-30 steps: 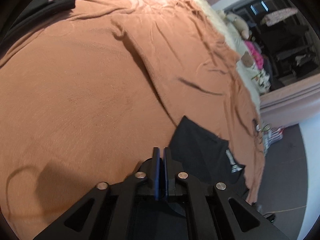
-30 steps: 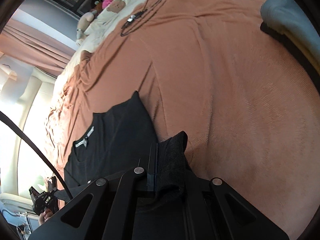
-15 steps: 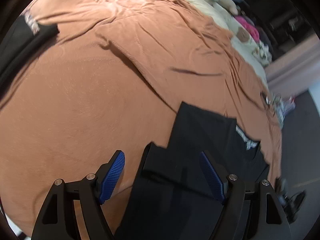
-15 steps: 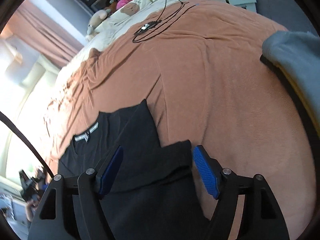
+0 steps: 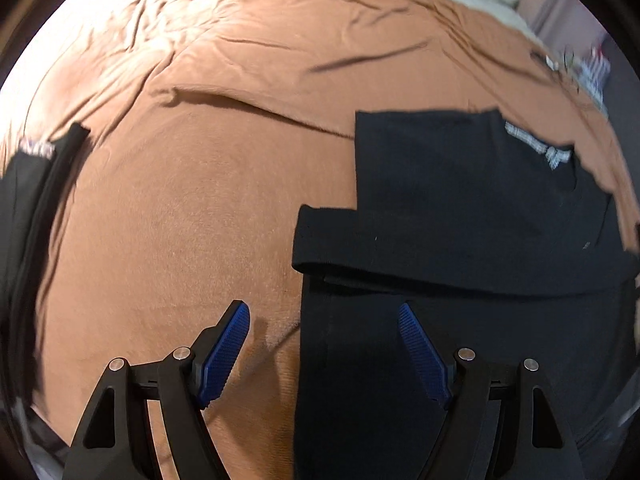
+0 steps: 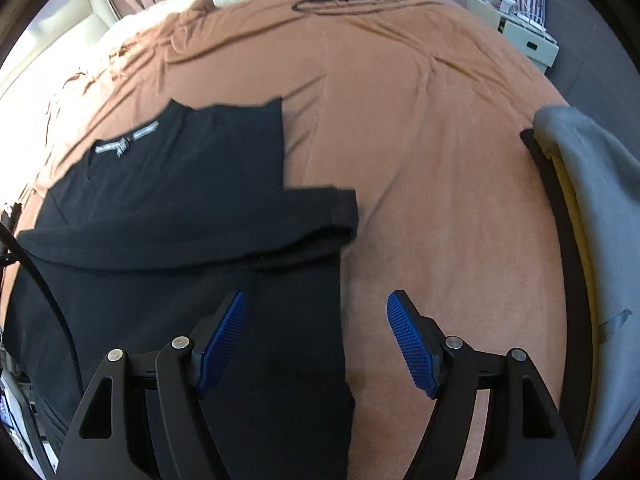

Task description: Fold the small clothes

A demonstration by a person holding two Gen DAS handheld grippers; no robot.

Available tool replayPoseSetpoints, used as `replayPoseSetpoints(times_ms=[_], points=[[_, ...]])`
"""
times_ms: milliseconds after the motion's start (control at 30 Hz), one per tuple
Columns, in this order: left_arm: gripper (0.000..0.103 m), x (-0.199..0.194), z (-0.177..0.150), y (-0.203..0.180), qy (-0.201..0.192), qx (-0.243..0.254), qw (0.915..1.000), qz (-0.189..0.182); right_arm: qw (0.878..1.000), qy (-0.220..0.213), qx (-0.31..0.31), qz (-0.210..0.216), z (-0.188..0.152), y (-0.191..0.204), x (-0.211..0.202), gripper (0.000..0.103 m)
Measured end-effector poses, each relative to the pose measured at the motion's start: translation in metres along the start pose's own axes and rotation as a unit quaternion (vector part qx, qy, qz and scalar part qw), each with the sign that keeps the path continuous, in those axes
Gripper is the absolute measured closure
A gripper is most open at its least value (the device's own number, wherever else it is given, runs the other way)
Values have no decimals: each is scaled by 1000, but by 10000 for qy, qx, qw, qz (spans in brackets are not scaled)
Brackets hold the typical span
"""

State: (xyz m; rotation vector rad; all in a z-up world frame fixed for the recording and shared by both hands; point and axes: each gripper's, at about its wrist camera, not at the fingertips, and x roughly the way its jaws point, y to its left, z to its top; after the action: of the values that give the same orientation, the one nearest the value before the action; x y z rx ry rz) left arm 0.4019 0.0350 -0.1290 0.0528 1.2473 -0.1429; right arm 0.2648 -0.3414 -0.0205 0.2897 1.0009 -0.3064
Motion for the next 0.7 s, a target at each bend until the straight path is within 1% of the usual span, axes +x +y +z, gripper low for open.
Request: replayPoseSetpoints(times_ms=[67, 167, 267, 433, 600, 700], points=[[25, 8, 0, -5, 77, 188, 9997, 169, 9999, 91, 12, -80, 2, -3, 5, 31], [24, 19, 2, -9, 160, 328, 9989, 278, 9996, 136, 3, -229, 5, -4, 11, 31], [18, 27, 9, -12, 144, 405, 9983, 388, 9996, 131, 12, -260, 11, -3, 18, 31], [17, 34, 24, -20, 77, 675, 9959, 603, 9987, 127, -115, -479, 24, 5, 37, 32], [17, 37, 38, -21, -9, 683, 9951, 709, 9975, 54, -171, -689, 40, 12, 48, 31], [17, 42, 48, -19, -39, 624, 9957, 688, 9964, 38, -213, -817, 49, 17, 54, 32]])
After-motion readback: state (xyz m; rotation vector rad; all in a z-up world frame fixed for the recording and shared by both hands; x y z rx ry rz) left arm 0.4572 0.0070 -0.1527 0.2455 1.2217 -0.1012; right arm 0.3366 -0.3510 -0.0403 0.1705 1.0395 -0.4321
